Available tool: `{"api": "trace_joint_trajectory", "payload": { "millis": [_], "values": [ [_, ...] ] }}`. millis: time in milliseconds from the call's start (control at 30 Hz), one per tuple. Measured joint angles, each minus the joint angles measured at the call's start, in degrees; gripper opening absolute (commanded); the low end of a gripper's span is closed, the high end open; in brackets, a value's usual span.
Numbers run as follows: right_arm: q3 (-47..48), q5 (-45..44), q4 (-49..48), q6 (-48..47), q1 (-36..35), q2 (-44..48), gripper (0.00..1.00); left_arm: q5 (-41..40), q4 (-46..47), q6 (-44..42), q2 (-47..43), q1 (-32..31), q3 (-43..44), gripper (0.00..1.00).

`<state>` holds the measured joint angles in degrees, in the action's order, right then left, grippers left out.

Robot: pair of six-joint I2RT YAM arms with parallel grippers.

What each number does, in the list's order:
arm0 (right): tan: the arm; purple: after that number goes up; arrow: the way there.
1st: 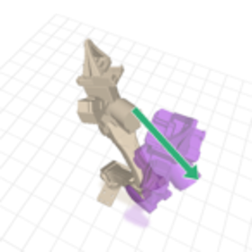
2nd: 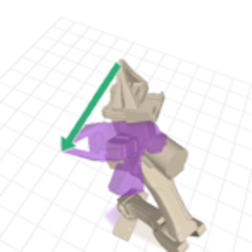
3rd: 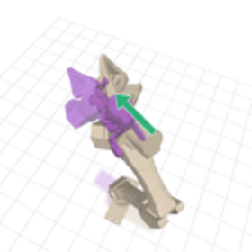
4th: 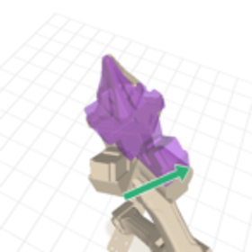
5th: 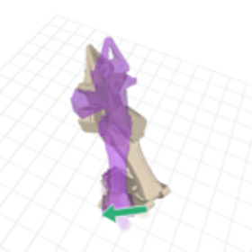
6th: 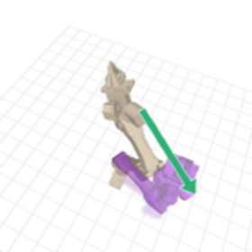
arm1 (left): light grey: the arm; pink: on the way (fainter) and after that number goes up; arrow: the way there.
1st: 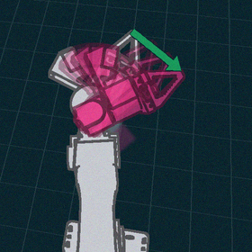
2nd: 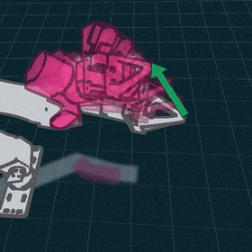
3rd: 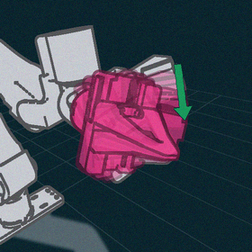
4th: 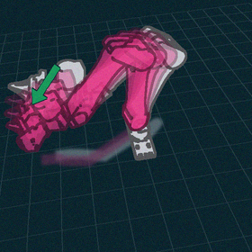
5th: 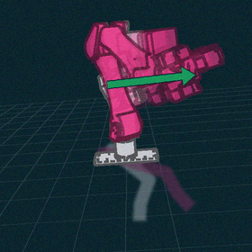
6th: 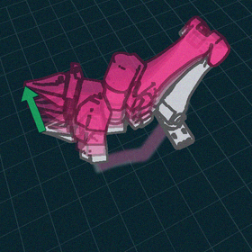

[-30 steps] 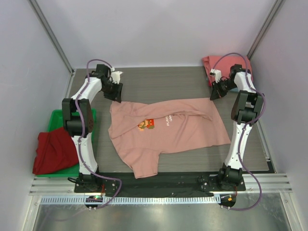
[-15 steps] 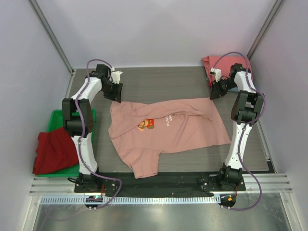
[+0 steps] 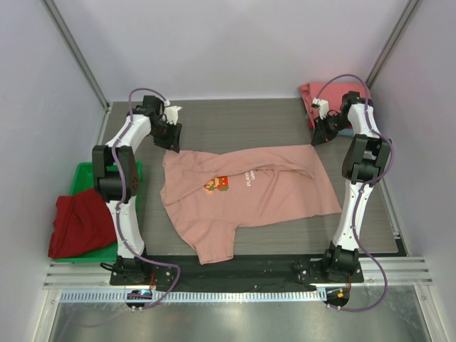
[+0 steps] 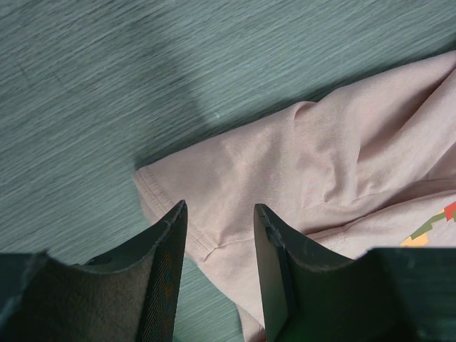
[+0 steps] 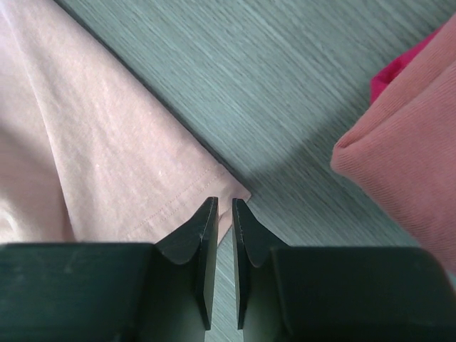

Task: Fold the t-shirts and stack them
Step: Fold the tshirt

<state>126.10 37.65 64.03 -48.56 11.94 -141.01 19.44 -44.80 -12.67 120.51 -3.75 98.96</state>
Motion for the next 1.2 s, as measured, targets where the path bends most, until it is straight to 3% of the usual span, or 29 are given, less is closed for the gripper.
{"api": "trace_joint_trajectory", "payload": {
  "millis": [133,467,800,1033,1200],
  "values": [
    [0.0,0.0,0.9,-0.4,0.0,0.0,0.24,0.0,0.0,0.0,0.0,0.0,0.0,0.44],
    [0.0,-0.1,1.4,-0.7,0.0,0.0,0.24,0.0,0.0,0.0,0.3,-0.3,0.0,0.43],
    [0.1,0.0,1.6,-0.6,-0.2,-1.2,0.15,-0.5,0.0,0.0,0.3,-0.4,0.0,0.43],
    [0.1,0.2,1.6,-0.5,-0.2,-2.0,0.01,-1.0,0.0,-0.2,0.3,-0.8,0.0,0.43],
    [0.9,0.1,1.6,-0.5,-0.2,-2.0,0.01,-1.0,0.0,-0.3,0.3,-1.1,0.0,0.43]
  ]
}}
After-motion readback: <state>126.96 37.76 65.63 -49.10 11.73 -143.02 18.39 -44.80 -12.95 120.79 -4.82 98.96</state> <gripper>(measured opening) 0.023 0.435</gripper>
